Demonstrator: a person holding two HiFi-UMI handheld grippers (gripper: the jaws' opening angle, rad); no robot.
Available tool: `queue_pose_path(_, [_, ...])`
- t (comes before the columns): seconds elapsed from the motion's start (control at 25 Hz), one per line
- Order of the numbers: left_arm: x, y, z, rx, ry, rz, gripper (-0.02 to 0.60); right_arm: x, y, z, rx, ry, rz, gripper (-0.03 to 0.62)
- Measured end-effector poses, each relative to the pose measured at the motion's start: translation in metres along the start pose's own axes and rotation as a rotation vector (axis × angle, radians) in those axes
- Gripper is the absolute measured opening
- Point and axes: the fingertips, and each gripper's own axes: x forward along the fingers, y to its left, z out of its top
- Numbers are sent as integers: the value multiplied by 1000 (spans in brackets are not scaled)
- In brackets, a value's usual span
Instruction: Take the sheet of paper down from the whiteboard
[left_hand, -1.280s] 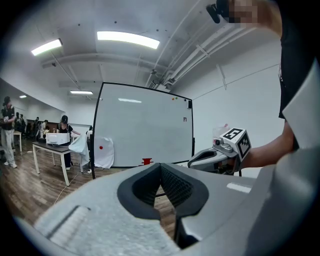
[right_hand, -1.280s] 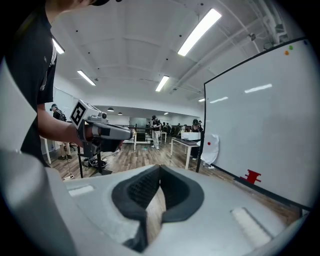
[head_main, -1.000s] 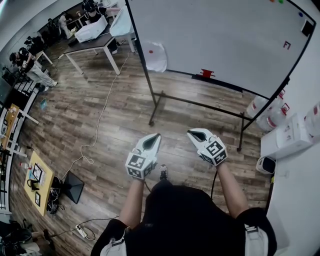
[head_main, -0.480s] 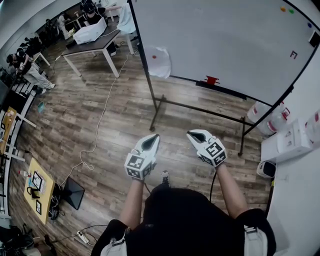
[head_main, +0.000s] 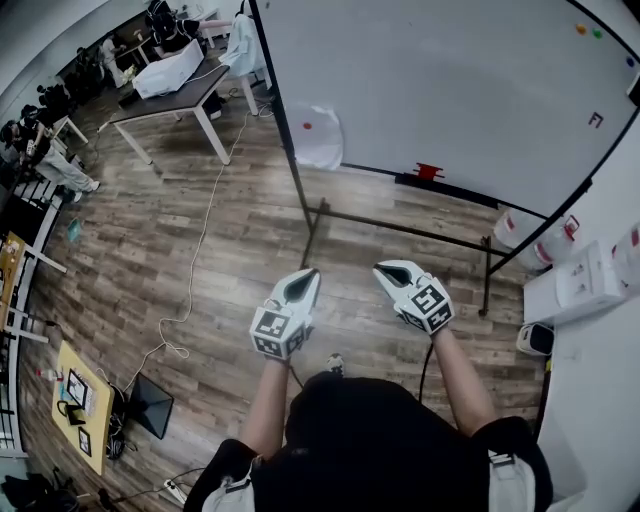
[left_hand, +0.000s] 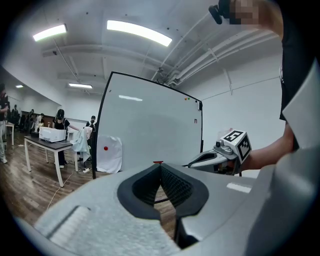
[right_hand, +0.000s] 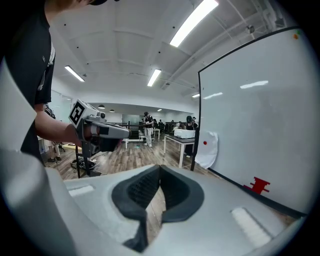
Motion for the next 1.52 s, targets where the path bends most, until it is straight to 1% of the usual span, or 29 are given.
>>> queue_pose_path(0.16, [18,26,2,3,3,-19,9,22,-16,7,16,-4,-6,3])
queue_pose_path(0.48, [33,75,2,7,3,-55,9,68,-29,17,20,-5,-36,4])
queue_pose_path(0.72, [38,103,-3,4,2,-71,9,94,-29,14,19,15,-33,4])
queue_pose_path(0.88, [37,113,-6,-2,4,-77,9,105,-26,11,26,25,-34,3])
queue_pose_path(1.16, [32,125,-12,-18,14,-67,9,116,-25,12,26,36,-33,3])
queue_pose_path(1.28, [32,131,-15,-26,19,-49,9,120,-29,13,27,35,-21,4])
queue_pose_path(1.52, [49,140,-15,-35,21,-12,9,131,-50,11,11,38,16,3])
